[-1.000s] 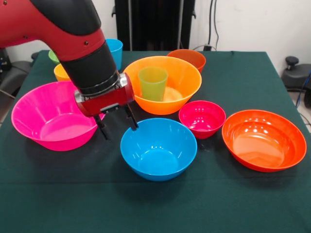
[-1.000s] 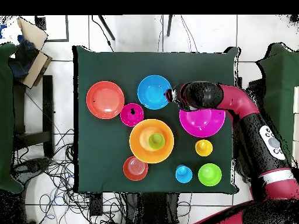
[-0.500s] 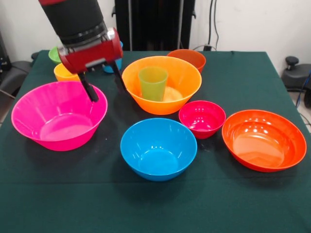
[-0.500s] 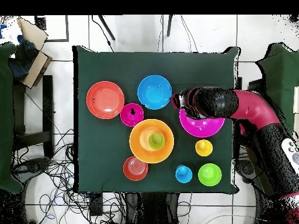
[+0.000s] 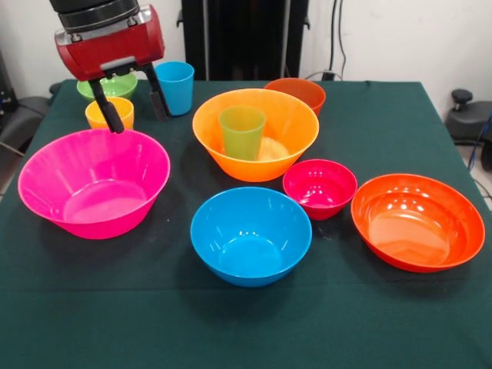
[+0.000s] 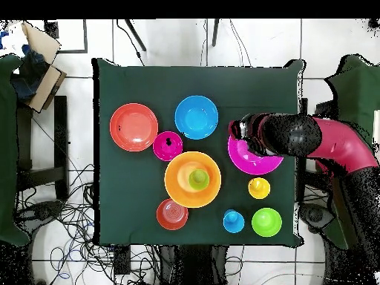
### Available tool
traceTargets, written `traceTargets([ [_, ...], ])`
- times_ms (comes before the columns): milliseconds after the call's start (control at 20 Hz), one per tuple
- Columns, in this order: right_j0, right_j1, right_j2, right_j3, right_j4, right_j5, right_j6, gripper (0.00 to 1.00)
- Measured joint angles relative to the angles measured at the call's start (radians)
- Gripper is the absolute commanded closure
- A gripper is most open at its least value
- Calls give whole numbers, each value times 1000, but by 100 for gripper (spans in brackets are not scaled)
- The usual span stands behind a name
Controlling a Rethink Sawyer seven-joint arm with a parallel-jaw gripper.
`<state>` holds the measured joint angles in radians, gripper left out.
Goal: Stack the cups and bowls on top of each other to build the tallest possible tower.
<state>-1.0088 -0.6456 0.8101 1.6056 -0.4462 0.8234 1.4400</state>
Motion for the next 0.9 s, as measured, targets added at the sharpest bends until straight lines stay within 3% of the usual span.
traceTargets([
  [900, -2, 70, 0, 15, -62, -22, 0, 0],
])
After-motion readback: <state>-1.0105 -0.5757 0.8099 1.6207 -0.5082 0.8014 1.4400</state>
